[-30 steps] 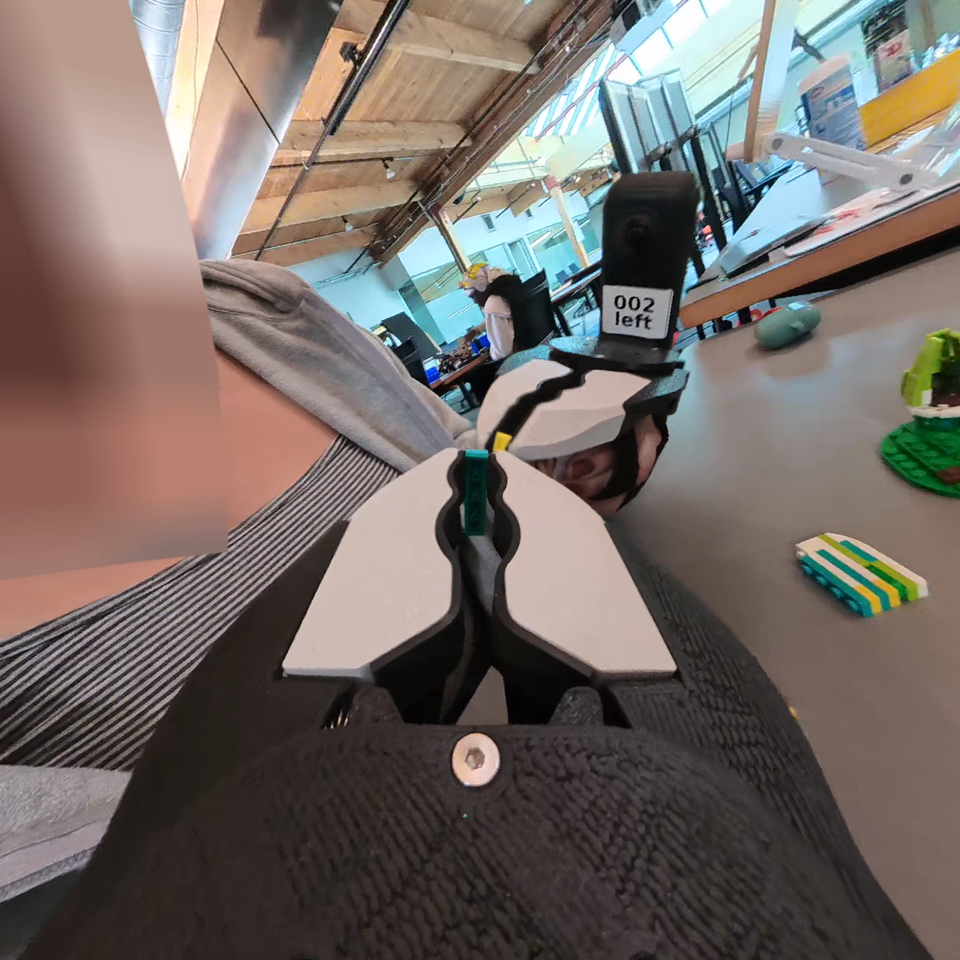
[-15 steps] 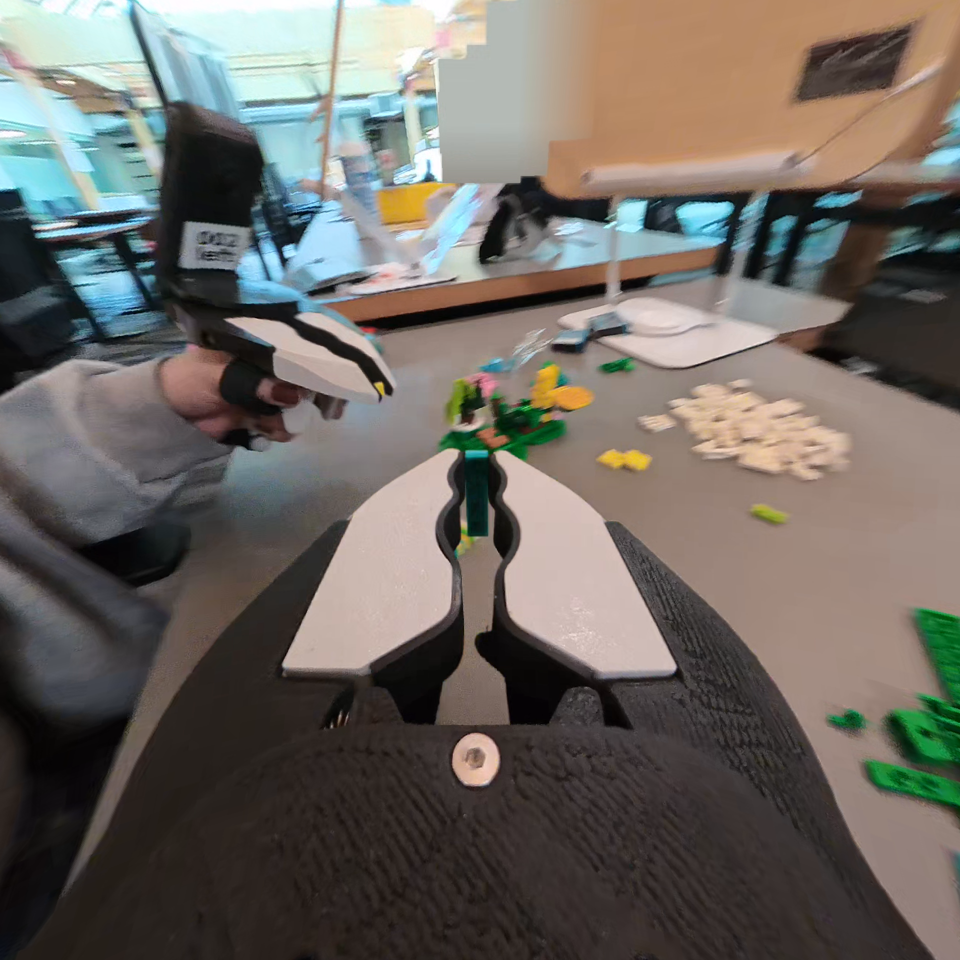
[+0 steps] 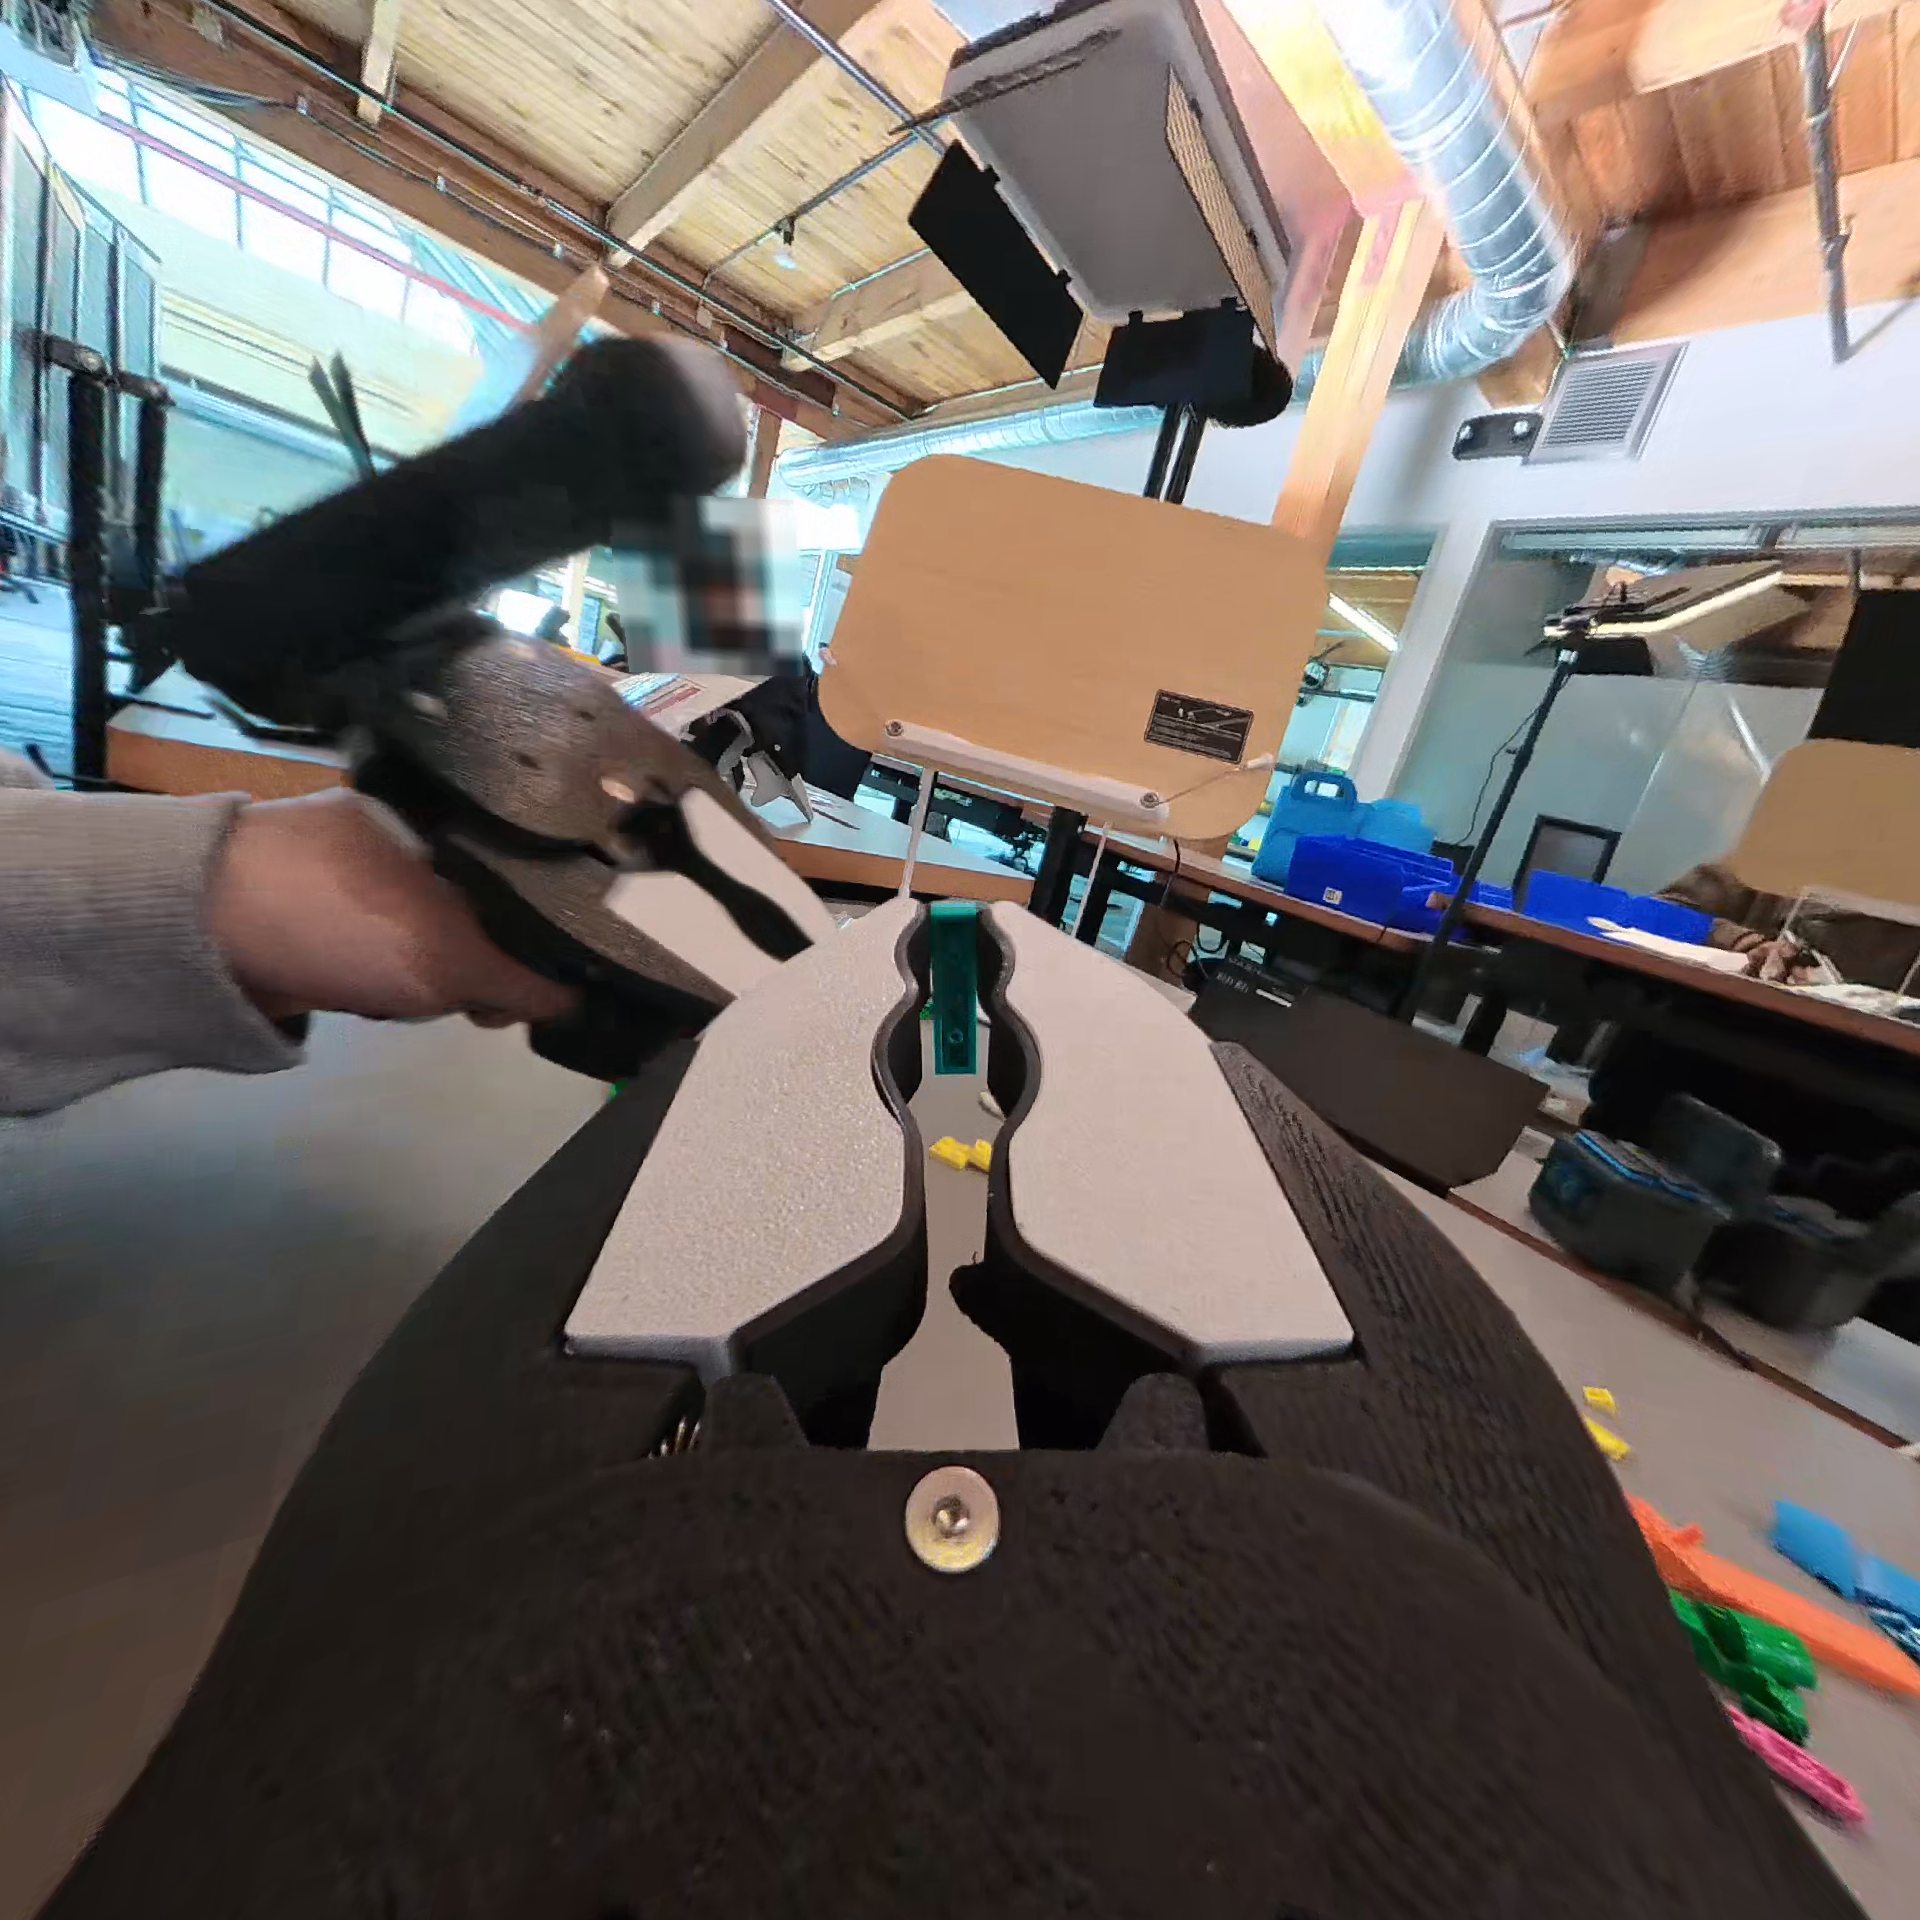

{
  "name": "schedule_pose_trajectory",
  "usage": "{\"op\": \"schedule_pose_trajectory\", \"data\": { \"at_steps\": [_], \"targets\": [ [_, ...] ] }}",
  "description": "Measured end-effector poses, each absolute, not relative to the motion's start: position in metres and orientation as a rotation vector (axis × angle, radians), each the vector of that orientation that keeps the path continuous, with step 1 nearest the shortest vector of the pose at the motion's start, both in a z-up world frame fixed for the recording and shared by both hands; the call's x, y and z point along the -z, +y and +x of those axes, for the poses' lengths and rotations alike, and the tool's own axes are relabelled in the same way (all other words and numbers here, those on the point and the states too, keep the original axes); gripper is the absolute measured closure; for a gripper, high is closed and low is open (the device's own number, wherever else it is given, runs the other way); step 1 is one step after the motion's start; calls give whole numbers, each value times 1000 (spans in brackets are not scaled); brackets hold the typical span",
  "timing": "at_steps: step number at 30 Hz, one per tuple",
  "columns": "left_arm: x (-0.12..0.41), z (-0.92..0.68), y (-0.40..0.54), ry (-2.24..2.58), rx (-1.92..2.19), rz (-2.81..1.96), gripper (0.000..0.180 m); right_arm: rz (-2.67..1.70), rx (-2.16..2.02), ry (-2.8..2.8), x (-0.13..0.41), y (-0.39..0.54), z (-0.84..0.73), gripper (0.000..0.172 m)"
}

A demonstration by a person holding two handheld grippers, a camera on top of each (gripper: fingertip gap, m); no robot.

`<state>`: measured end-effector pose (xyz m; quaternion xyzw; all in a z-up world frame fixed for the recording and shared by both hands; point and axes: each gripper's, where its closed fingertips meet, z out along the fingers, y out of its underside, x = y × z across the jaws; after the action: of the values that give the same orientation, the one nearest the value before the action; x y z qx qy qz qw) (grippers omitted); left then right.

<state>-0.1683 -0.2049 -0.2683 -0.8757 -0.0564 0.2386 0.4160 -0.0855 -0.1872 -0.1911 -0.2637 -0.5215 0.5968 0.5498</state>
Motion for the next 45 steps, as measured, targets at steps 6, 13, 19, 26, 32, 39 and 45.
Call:
{"op": "schedule_pose_trajectory", "data": {
  "at_steps": [6,13,19,26,32,39,45],
  "targets": [
    [300,-219,-180,-274,-695,-2433,170,-738,-1445,-1153,187,-160,-89,166],
    [322,-245,-172,-364,-784,-2569,144,-847,-1480,-1098,188,-133,-93,166],
    [274,-221,-166,-257,-804,-2373,140,-872,-1784,-1137,181,-138,-90,166],
    [172,-84,-164,83,193,-1747,151,-980,-2575,-1034,160,-135,-77,166],
    [174,-49,-169,84,467,-1678,148,-906,-2660,-1191,162,-163,-67,166],
    [193,-42,-163,60,495,-1718,172,-857,-2664,-1250,163,-171,-62,166],
    [206,-51,-166,35,388,-1792,173,-848,-2475,-1412,173,-176,-67,165]
  ]
}}
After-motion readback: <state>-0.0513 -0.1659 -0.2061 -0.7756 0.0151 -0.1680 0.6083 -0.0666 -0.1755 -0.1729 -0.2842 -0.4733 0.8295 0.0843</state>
